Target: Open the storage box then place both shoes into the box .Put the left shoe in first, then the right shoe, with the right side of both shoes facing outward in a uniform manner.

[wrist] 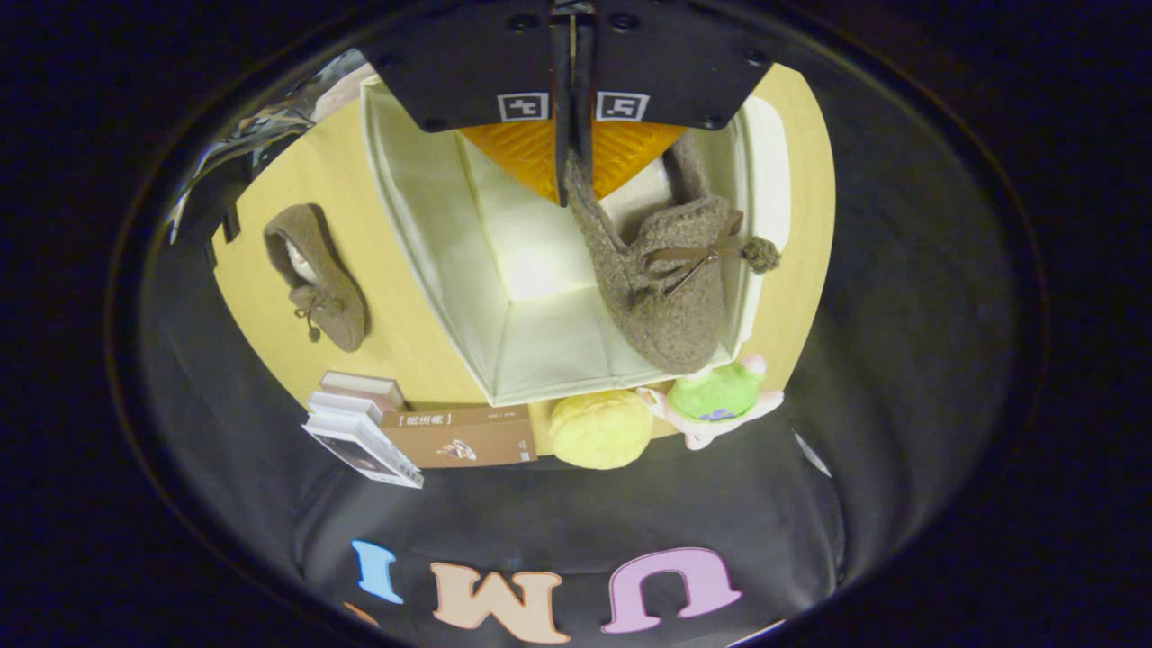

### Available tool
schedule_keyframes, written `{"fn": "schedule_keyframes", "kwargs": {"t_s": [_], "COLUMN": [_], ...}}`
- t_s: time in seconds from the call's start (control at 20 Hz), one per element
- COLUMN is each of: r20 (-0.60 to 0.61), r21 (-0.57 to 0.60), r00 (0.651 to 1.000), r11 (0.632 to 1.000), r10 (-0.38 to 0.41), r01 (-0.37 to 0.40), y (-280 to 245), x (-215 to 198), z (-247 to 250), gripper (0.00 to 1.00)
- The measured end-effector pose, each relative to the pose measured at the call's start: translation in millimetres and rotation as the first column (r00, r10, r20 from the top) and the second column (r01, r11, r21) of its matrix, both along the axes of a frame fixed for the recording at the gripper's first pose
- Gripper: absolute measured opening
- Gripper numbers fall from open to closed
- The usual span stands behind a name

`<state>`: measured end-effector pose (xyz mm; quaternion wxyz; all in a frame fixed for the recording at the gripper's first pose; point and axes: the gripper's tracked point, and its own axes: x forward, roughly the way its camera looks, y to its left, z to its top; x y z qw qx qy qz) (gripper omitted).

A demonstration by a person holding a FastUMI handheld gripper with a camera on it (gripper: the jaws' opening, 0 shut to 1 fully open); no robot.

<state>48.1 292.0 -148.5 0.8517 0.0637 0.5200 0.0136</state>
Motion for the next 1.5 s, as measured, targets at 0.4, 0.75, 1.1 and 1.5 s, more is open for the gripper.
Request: {"fn": "schedule_keyframes", "kwargs": {"t_s": [0.4, 0.75, 1.1, 1.5], "r20": [-0.098, -0.127, -0.046, 0.075], "r21": [0.004, 0.006, -0.003, -0.053], "r00": [0.994, 0.988, 0.996, 0.997], "r11": [0.999, 0.996, 0.997, 0.999], "r10": [0.049, 0.090, 0.079, 0.000], "r01": [-0.049, -0.090, -0.079, 0.004], "y": [19, 34, 4, -72], "x": [-20, -29, -35, -25], "z": [-38, -56, -9, 48], "gripper": [0.05, 0.19, 0.90, 1.00]}}
